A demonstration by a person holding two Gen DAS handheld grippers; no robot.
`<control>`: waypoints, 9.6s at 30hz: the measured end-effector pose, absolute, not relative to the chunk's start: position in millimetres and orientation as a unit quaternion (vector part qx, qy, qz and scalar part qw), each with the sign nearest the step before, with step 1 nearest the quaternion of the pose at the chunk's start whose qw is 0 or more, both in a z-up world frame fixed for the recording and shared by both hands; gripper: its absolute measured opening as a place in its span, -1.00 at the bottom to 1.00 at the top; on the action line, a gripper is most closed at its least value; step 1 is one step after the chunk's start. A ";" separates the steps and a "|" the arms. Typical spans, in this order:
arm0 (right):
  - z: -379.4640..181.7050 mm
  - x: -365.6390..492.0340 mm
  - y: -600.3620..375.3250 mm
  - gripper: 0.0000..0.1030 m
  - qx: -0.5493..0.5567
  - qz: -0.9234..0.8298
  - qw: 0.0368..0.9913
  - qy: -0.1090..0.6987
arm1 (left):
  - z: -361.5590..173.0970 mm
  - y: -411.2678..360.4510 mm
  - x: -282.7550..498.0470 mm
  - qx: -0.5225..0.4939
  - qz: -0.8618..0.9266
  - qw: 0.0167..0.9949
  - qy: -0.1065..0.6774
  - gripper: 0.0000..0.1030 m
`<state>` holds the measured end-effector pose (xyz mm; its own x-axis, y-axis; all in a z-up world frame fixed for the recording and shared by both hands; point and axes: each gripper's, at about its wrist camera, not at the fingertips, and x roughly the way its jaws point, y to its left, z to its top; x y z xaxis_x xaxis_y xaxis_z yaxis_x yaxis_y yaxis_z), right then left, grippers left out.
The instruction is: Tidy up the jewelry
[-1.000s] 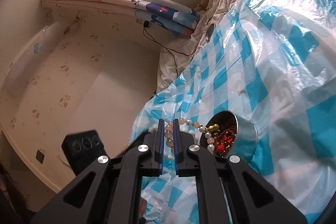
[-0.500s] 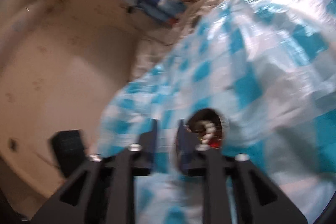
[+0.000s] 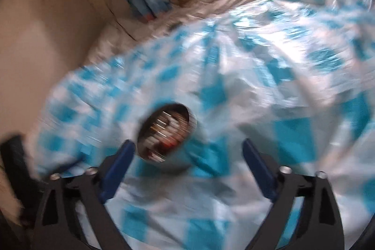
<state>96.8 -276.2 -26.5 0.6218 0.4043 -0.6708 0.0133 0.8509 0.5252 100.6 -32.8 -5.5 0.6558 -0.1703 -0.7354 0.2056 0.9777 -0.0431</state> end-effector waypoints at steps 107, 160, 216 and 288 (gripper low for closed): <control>-11.6 29.2 -230.3 0.86 0.096 0.024 0.902 0.419 | 13.8 -39.1 63.6 0.056 -0.069 0.922 0.378 0.85; -24.5 36.9 -233.5 0.86 0.095 0.034 0.897 0.430 | 0.9 -30.9 74.3 0.029 -0.051 0.907 0.417 0.85; -25.4 37.5 -233.3 0.86 0.094 0.035 0.896 0.433 | -0.6 -36.5 72.3 0.039 -0.055 0.906 0.417 0.85; -25.6 38.7 -231.9 0.86 0.091 0.036 0.895 0.435 | 1.1 -33.2 69.4 0.060 -0.030 0.916 0.396 0.84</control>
<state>38.7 -231.9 -25.6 0.6195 0.1445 -0.7716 0.0143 0.9807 0.1951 69.4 -33.2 1.1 0.6844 -0.0078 -0.7291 0.1034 0.9909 0.0865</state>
